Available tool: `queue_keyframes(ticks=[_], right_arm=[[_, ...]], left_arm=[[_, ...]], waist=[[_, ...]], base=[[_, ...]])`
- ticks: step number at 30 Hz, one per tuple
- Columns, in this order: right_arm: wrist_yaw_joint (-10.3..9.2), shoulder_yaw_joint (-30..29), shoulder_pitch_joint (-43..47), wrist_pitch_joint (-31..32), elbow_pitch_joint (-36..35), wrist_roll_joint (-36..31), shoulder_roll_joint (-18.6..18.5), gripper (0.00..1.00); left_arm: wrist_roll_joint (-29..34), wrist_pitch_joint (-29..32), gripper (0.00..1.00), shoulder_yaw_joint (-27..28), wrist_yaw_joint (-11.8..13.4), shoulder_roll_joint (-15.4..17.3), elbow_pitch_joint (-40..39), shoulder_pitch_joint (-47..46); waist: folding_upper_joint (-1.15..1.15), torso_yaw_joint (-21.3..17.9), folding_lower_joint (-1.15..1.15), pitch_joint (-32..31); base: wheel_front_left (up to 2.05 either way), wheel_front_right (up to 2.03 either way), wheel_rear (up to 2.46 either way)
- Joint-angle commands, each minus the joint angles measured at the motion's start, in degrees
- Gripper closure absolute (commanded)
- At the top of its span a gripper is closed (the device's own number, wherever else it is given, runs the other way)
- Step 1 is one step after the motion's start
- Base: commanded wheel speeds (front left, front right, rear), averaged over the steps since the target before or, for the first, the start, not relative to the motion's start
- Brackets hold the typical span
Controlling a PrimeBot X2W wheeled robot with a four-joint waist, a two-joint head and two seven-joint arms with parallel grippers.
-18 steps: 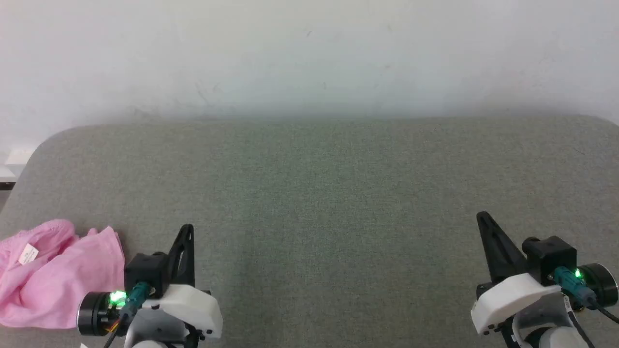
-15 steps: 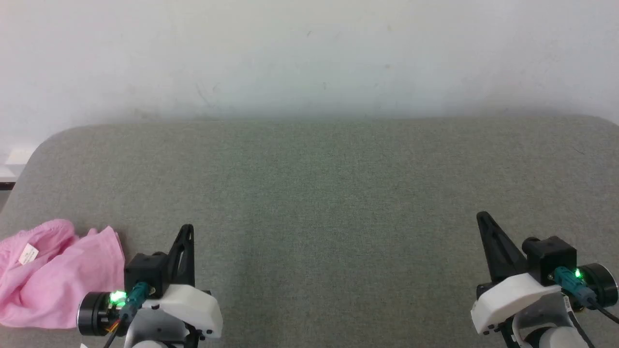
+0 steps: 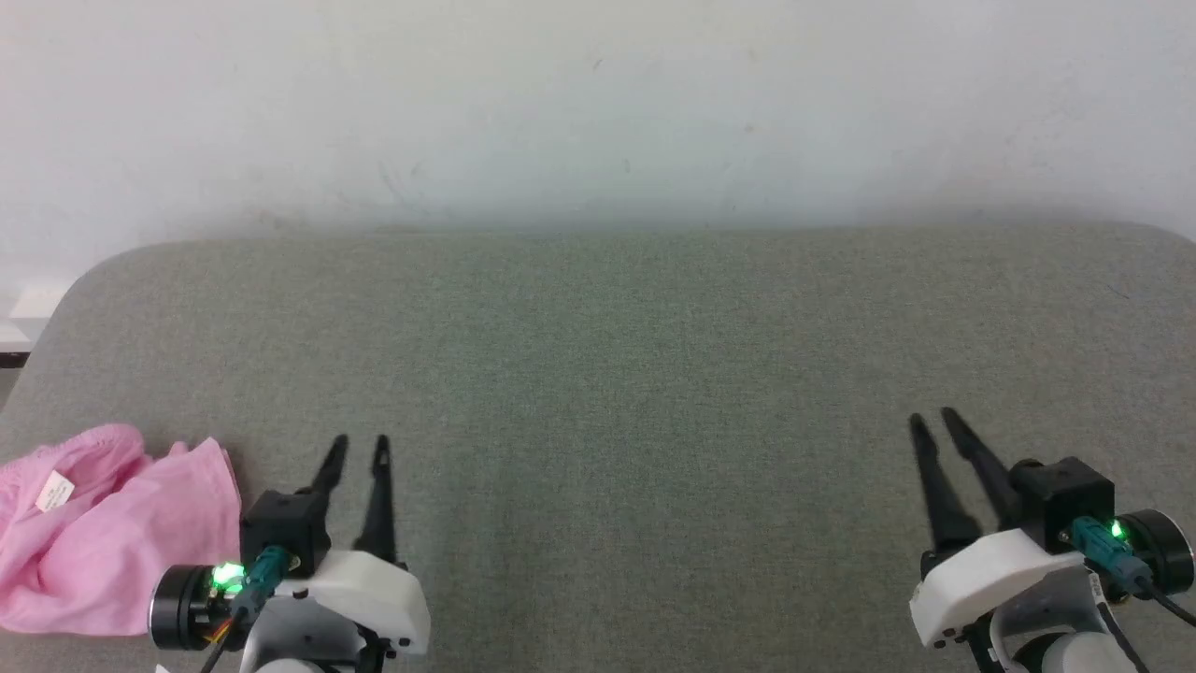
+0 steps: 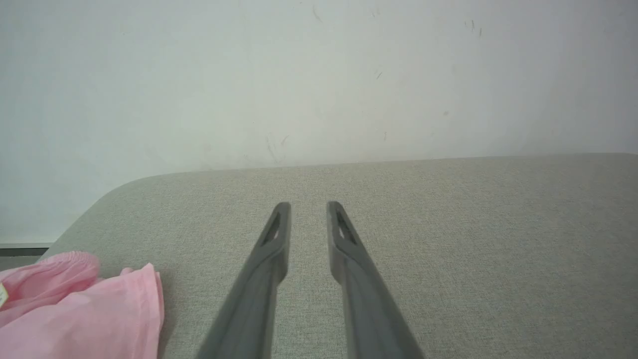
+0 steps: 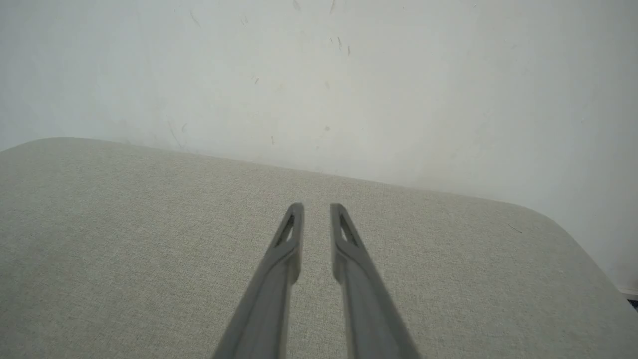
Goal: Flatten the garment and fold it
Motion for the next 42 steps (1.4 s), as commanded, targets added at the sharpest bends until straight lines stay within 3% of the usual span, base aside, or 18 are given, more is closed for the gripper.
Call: queue_keyframes(ticks=[1,22,42], right_arm=[[0.00,0.0,0.0,-0.1,0.1,0.1,0.0,0.00],[-0.01,0.1,-0.8,-2.7,2.0,1.7,0.0,0.00],[-0.02,1.1,-1.1,-5.0,3.5,2.6,0.1,0.00]], left_arm=[[-0.1,-0.1,0.00,-0.1,0.0,0.0,0.0,-0.1],[-3.0,-2.7,0.00,-0.5,-1.1,0.0,0.9,-1.0],[-5.8,-5.1,0.00,0.4,-1.7,0.0,1.7,-1.1]], waist=[[0.00,0.0,0.00,0.0],[0.00,0.9,0.00,0.1],[0.00,6.2,0.00,0.0]], base=[[0.00,0.00,0.00],[0.00,0.00,0.00],[0.00,0.00,0.00]])
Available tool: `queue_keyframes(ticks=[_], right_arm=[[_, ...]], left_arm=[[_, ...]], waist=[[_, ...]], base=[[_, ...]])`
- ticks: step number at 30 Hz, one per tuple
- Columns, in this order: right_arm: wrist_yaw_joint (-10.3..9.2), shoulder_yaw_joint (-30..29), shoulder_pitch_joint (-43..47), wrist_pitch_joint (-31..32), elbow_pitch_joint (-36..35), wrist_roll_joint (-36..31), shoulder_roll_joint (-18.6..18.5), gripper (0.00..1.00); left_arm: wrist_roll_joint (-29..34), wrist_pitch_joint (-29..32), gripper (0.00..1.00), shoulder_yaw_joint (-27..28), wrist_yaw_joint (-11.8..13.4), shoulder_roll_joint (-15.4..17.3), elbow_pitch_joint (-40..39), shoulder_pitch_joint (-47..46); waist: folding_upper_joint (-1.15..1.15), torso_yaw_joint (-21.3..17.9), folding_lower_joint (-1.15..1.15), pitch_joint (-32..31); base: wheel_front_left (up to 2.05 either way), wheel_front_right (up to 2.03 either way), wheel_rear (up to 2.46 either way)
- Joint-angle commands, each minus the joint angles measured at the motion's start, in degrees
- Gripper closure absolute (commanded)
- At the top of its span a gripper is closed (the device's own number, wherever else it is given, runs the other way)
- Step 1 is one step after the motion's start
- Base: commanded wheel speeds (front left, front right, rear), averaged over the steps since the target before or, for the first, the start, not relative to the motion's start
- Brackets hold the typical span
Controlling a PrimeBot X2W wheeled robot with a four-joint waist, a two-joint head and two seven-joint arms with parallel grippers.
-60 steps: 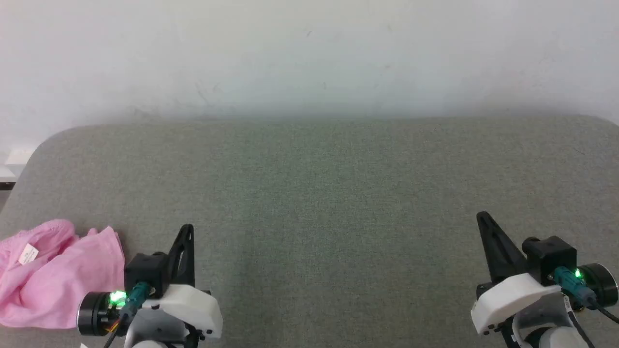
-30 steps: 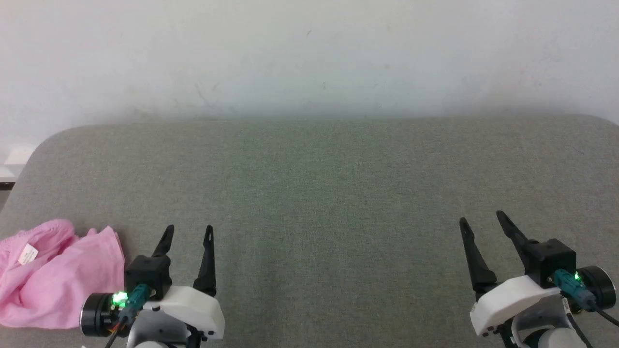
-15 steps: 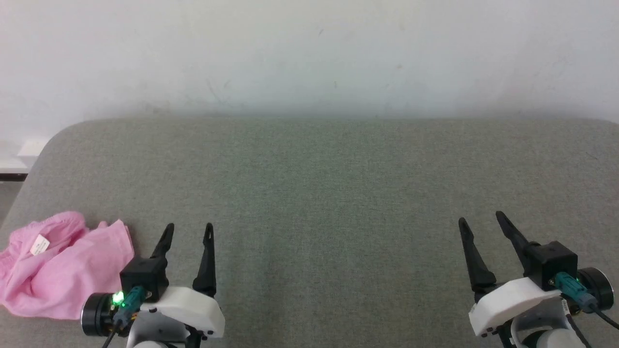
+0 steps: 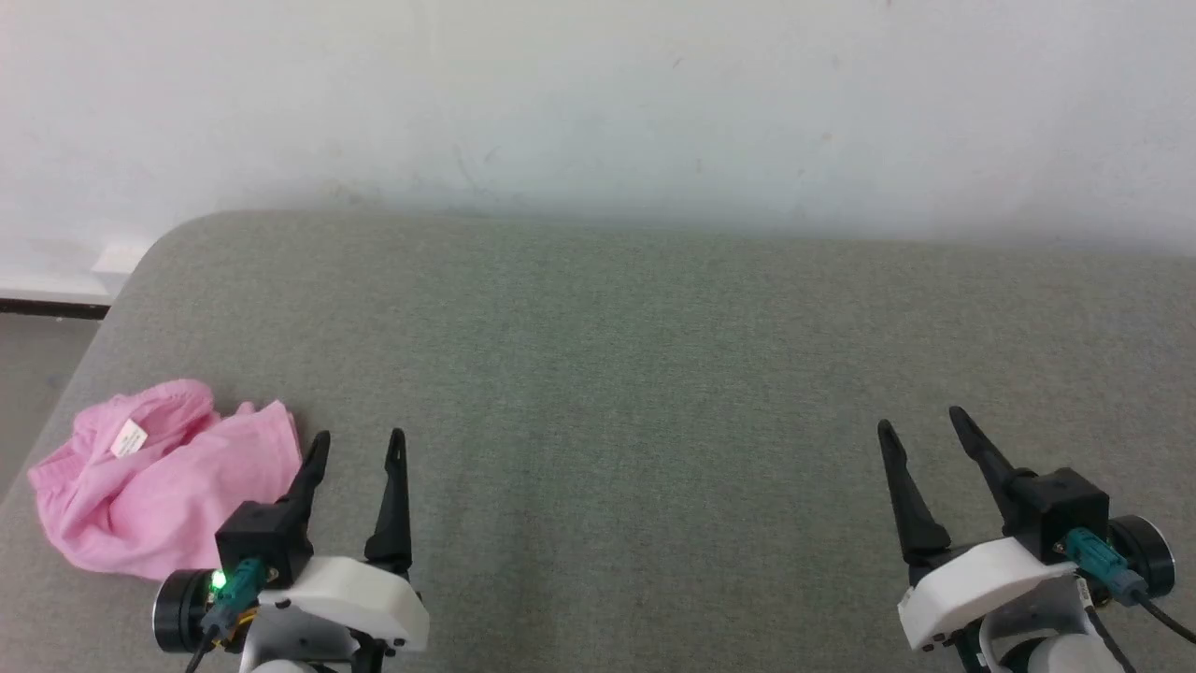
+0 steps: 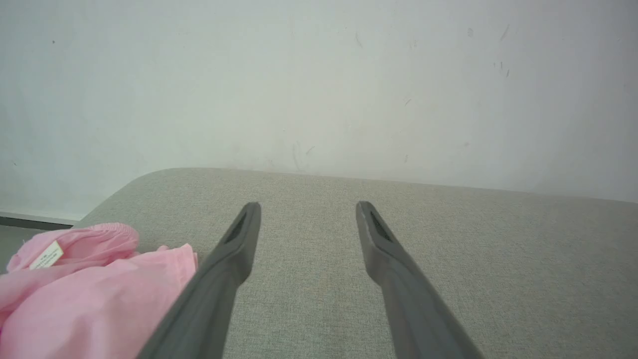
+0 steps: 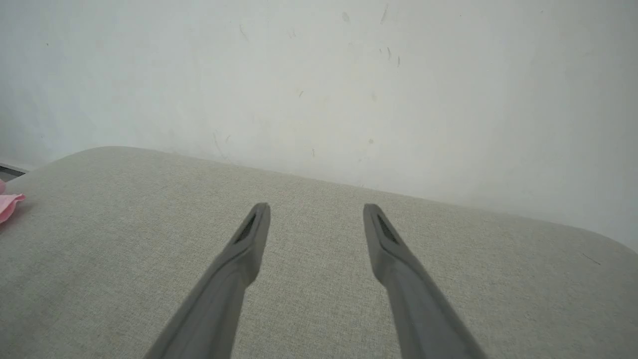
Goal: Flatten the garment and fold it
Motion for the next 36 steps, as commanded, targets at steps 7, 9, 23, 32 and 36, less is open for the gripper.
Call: queue_keyframes(ticks=[7,9,23,32,36], right_arm=[[-0.03,0.8,-0.7,-1.0,0.8,0.9,0.1,0.00],[-0.03,1.0,-0.7,-1.2,0.9,1.0,0.1,0.00],[-0.03,2.7,-1.8,-2.7,1.8,1.4,0.1,0.00],[-0.04,4.0,-2.1,-3.5,2.1,1.9,0.2,0.00],[-0.04,4.7,-2.4,-3.9,2.2,2.0,0.2,0.00]], left_arm=[[-1.2,-1.3,0.00,0.9,-0.6,-0.1,0.6,-0.7],[-1.5,-1.6,0.00,1.0,-0.7,-0.1,0.7,-0.6],[-3.3,-3.2,0.00,2.3,-0.9,-0.1,1.6,-0.5],[-4.5,-4.3,0.00,3.4,-0.9,-0.1,2.0,-0.4],[-5.1,-4.8,0.00,3.8,-1.0,-0.1,2.3,-0.4]], waist=[[0.00,3.2,0.00,-0.3],[0.00,4.0,0.00,-0.4],[0.00,9.3,0.00,-0.1],[0.00,12.6,0.00,0.0],[0.00,14.0,0.00,0.2]], base=[[0.00,0.00,0.00],[0.00,0.00,0.00],[0.00,0.00,0.00],[0.00,0.00,0.00],[0.00,0.00,0.00]])
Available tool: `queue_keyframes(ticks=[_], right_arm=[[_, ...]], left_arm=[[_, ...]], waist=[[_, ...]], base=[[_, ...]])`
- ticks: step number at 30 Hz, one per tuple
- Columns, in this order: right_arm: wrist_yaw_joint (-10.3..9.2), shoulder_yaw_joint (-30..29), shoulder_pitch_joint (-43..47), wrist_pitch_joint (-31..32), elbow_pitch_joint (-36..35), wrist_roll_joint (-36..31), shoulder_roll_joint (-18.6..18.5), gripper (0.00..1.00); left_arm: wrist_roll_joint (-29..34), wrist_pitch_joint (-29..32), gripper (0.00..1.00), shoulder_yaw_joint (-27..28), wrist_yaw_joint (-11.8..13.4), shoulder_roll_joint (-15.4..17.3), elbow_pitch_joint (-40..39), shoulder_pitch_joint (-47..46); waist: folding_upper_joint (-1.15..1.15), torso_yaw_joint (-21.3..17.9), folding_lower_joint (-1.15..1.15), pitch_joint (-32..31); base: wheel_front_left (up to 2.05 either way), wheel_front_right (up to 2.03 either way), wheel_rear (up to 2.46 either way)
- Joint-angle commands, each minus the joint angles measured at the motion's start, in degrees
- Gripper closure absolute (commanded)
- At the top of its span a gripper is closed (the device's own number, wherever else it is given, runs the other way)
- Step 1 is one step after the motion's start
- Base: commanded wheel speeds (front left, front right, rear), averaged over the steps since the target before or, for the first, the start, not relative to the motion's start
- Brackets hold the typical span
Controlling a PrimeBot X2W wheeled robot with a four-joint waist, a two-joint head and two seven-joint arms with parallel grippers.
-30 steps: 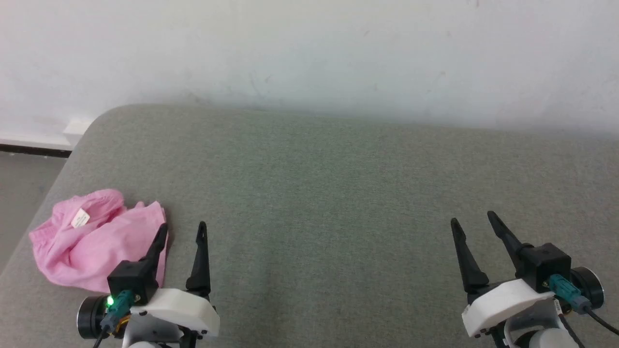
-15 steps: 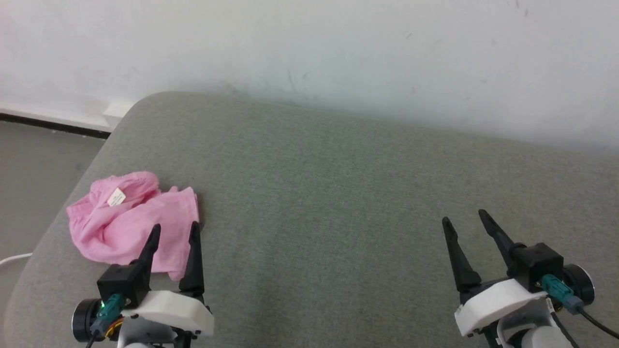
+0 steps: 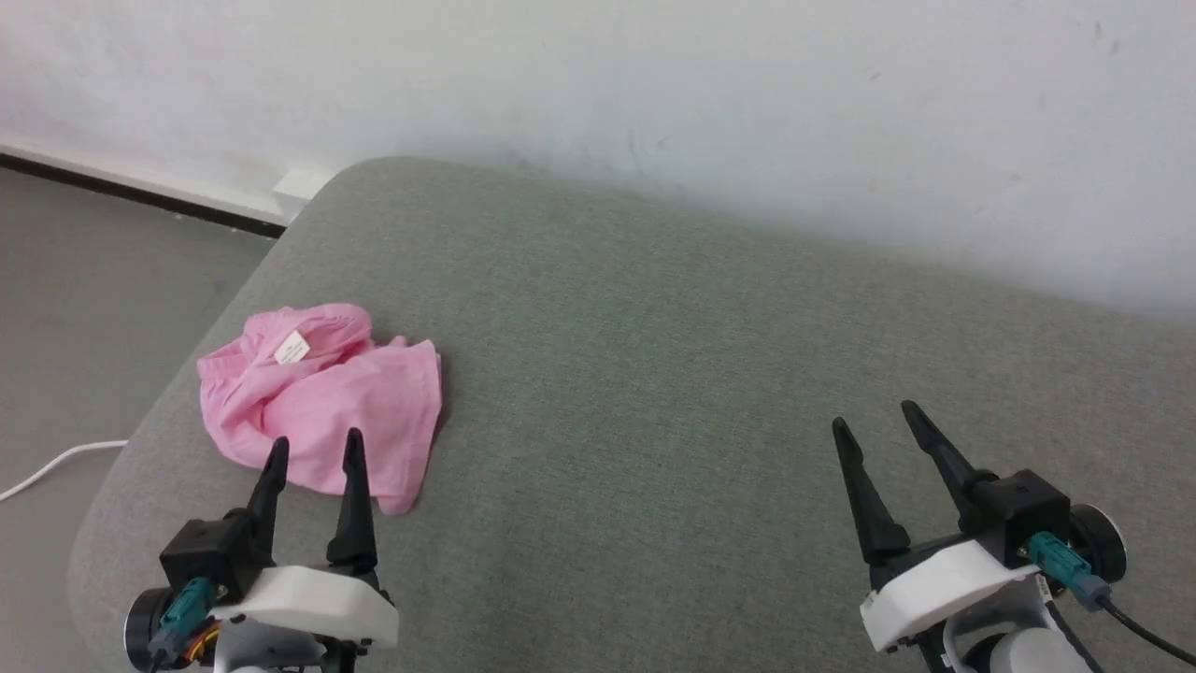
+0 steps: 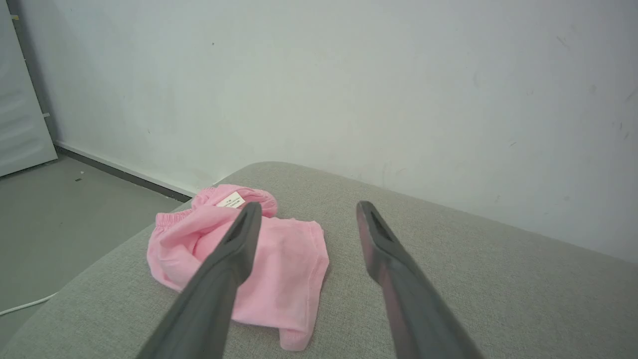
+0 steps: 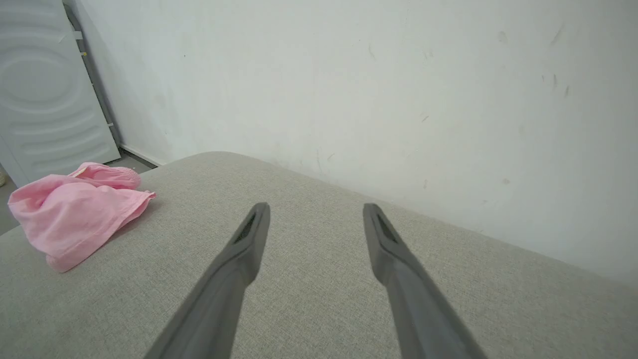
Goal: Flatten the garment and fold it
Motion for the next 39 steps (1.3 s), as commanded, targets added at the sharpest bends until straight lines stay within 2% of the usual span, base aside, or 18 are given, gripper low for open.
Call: queue_keyframes(ticks=[1,14,20,26,30,33,36,39], right_arm=[[-0.04,0.4,-1.1,-0.7,0.2,0.4,0.1,0.00],[-0.05,2.3,-2.1,-1.0,0.2,-0.4,0.2,0.00],[-0.05,3.0,-3.4,-0.9,-0.3,-1.1,0.2,0.00],[-0.05,3.7,-4.8,-0.3,-0.8,-2.2,0.1,0.00],[-0.06,4.1,-6.1,-0.3,-1.0,-2.2,-0.2,0.00],[-0.06,4.7,-7.2,-0.6,-1.0,-2.0,-0.2,0.00],[-0.06,4.8,-8.2,-1.1,-0.7,-1.6,-0.3,0.00],[-0.06,5.2,-9.1,-1.7,0.0,-1.3,-0.3,0.00]], left_arm=[[-0.7,-0.8,0.00,0.5,-0.3,-0.1,0.4,-0.5],[-2.4,-2.2,0.00,2.2,0.3,-0.1,1.0,-2.2],[-2.6,-2.9,0.00,4.3,-0.2,-0.1,0.5,-5.4],[-1.2,-3.6,0.00,7.1,-1.7,0.1,0.5,-13.2],[-0.5,-4.1,0.00,9.1,-2.8,2.0,3.1,-19.6],[-0.1,-4.5,0.00,9.8,-3.3,5.0,7.8,-24.2],[-0.4,-3.0,0.00,9.8,-3.7,8.2,15.3,-28.2],[-1.9,0.9,0.00,9.7,-4.2,11.5,23.5,-32.2]], waist=[[0.00,1.1,0.00,0.3],[0.00,2.9,0.00,1.8],[0.00,1.5,0.00,3.9],[0.00,-0.3,0.00,6.8],[0.00,-2.0,0.00,9.0],[0.00,-3.8,0.00,11.1],[0.00,-5.3,0.00,13.3],[0.00,-6.6,0.00,15.5]], base=[[0.00,0.00,0.00],[0.00,0.00,0.00],[0.00,0.00,0.00],[0.00,0.00,0.00],[0.00,0.00,0.00],[0.00,0.00,0.00],[0.00,0.00,0.00],[0.00,0.00,0.00]])
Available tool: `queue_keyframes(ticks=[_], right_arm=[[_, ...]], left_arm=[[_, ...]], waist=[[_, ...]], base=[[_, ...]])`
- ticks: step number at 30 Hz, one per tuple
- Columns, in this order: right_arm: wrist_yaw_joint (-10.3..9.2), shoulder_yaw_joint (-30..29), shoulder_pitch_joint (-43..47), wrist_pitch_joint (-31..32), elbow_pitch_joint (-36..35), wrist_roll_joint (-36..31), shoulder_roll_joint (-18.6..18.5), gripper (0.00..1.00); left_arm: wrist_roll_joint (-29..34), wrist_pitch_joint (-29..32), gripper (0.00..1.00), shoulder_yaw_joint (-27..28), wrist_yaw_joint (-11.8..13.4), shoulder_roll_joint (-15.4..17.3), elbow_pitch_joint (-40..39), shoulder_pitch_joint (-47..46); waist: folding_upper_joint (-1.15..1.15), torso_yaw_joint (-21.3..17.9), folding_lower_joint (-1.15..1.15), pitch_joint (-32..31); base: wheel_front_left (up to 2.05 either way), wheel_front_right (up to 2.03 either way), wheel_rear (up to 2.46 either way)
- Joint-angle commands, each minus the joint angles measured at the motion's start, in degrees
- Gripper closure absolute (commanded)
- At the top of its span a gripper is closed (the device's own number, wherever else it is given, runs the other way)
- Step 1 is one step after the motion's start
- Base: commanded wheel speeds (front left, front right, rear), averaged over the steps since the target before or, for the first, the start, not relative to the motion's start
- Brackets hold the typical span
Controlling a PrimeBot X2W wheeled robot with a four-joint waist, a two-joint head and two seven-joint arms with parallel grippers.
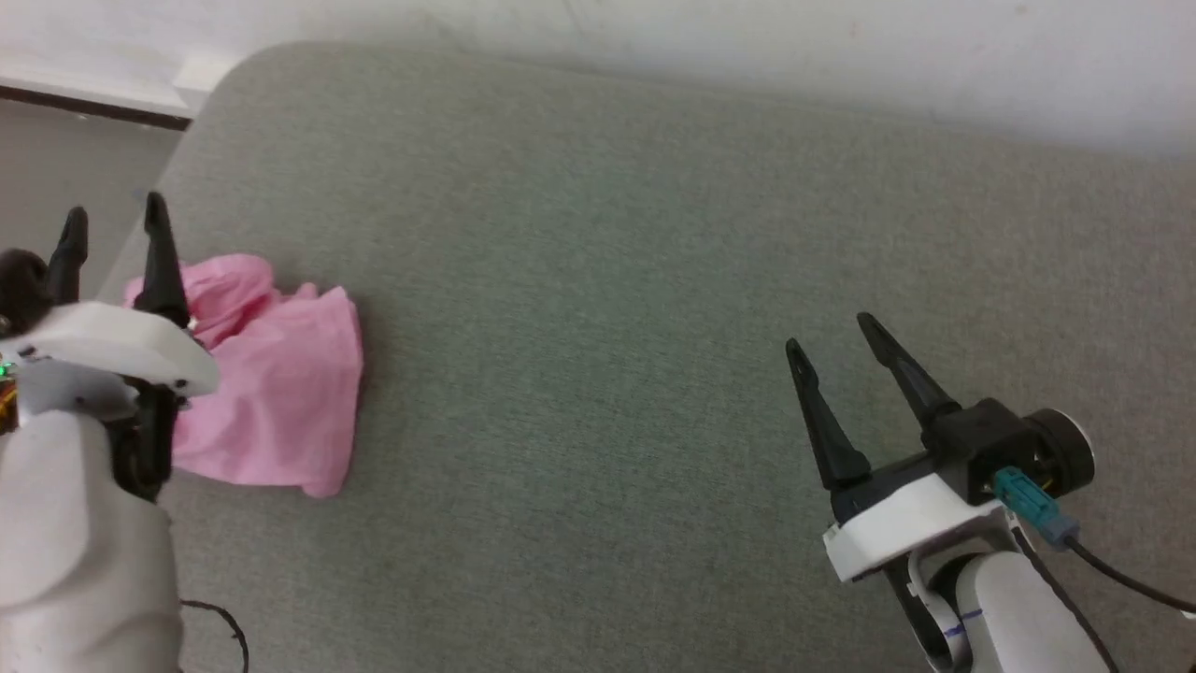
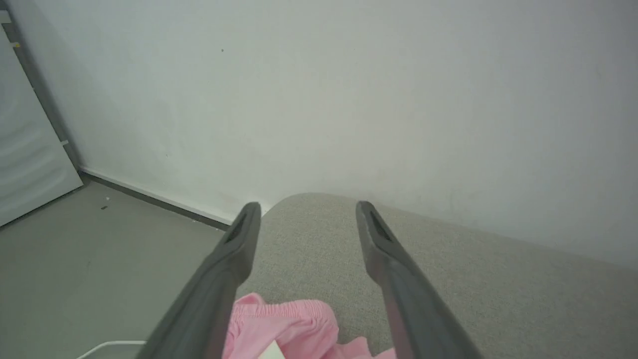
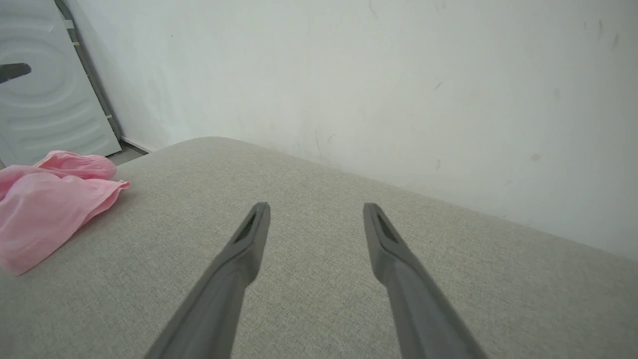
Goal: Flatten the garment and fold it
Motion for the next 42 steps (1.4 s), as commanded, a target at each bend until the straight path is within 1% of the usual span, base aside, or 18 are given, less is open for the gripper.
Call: queue_keyframes(ticks=[1,4,6,8,11,15,16,17,18,20,22,24,28,33,36,38,42], right_arm=[[-0.06,0.4,-1.2,-0.6,0.5,0.5,-0.1,0.00],[-0.06,0.7,-2.2,-1.5,1.4,1.0,0.0,0.00],[-0.06,1.0,-2.8,-2.0,2.1,1.3,0.1,0.00],[-0.06,1.4,-3.4,-2.5,2.7,1.5,0.1,0.00],[-0.06,1.7,-3.9,-3.0,3.4,3.0,0.2,0.00],[-0.06,2.0,-4.4,-3.4,4.5,3.5,0.3,0.00],[-0.06,1.9,-4.5,-3.6,4.7,3.8,0.3,0.00],[-0.06,1.9,-4.5,-3.7,5.0,4.5,0.3,0.00],[-0.06,1.9,-4.6,-3.8,5.4,4.8,0.3,0.00],[-0.06,1.9,-4.7,-4.0,6.0,5.3,0.4,0.00],[-0.06,1.6,-4.7,-4.3,6.4,4.8,0.4,0.00],[-0.06,1.1,-4.3,-4.5,6.8,4.8,0.4,0.00],[-0.06,0.3,-2.7,-5.0,7.5,5.7,0.4,0.00],[-0.06,-1.3,0.2,-5.3,7.8,6.7,0.4,0.00],[-0.06,-2.5,2.0,-5.4,7.6,7.0,0.4,0.00],[-0.06,-3.3,3.0,-5.4,7.1,7.0,0.4,0.00],[-0.06,-5.0,4.4,-5.2,5.5,6.9,0.4,0.00]], left_arm=[[-1.3,1.5,0.00,0.1,-0.5,1.5,3.3,-2.3],[-4.0,7.2,0.00,-0.1,-0.8,4.3,11.4,-5.3],[-5.8,10.9,0.00,-0.2,-1.0,5.6,15.8,-6.7],[-7.5,16.0,0.00,-1.2,-1.1,6.8,19.9,-7.7],[-9.7,23.3,0.00,-2.8,-1.2,8.0,24.1,-8.3],[-12.1,33.2,0.00,-5.8,-1.2,8.6,27.6,-8.1],[-12.7,34.7,0.25,-6.5,-1.2,8.6,27.7,-8.0],[-13.3,36.3,0.67,-7.3,-1.2,8.5,27.7,-7.8],[-13.7,37.5,1.00,-8.3,-1.2,8.6,27.5,-7.5],[-14.7,38.9,1.00,-9.7,-1.2,9.0,26.7,-6.8],[-15.1,38.2,1.00,-11.1,-1.2,9.8,25.2,-6.1],[-14.9,35.8,1.00,-12.4,-1.2,11.0,23.6,-5.8],[-13.3,28.3,1.00,-14.6,-1.2,13.0,20.2,-6.5],[-9.5,17.0,1.00,-16.6,-0.8,13.6,15.4,-8.4],[-7.3,10.0,1.00,-17.9,-0.4,13.0,12.3,-9.6],[-6.5,6.6,1.00,-18.7,-0.1,12.0,10.3,-10.1],[-5.9,1.9,1.00,-19.8,1.2,9.0,6.1,-10.4]], waist=[[0.00,-3.1,-0.01,3.7],[0.00,-4.0,-0.01,5.4],[0.00,-4.5,-0.01,6.4],[0.00,-4.9,-0.01,7.2],[0.00,-5.5,-0.01,7.8],[0.00,-6.0,-0.01,7.6],[0.00,-6.0,-0.01,7.4],[0.00,-6.1,-0.01,7.0],[0.00,-6.1,-0.01,6.7],[0.00,-6.2,-0.01,5.6],[0.00,-6.2,-0.01,4.3],[0.00,-6.1,-0.01,2.6],[0.00,-5.8,-0.01,-1.2],[0.00,-6.0,-0.01,-6.5],[0.00,-6.6,-0.01,-9.1],[0.00,-7.4,-0.01,-10.3],[0.00,-9.6,-0.01,-11.7]], base=[[0.00,0.00,0.00],[0.00,0.00,0.00],[0.00,0.00,0.00],[0.00,0.00,0.00],[0.00,0.00,0.00],[0.00,0.00,0.00],[0.00,0.00,0.00],[0.00,0.00,0.00],[0.00,0.00,0.00],[0.00,0.00,0.00],[0.00,0.00,0.00],[0.00,0.00,0.00],[0.00,0.00,0.00],[0.00,0.00,0.00],[0.00,0.00,0.00],[0.00,0.00,0.00],[0.00,0.00,0.00]])
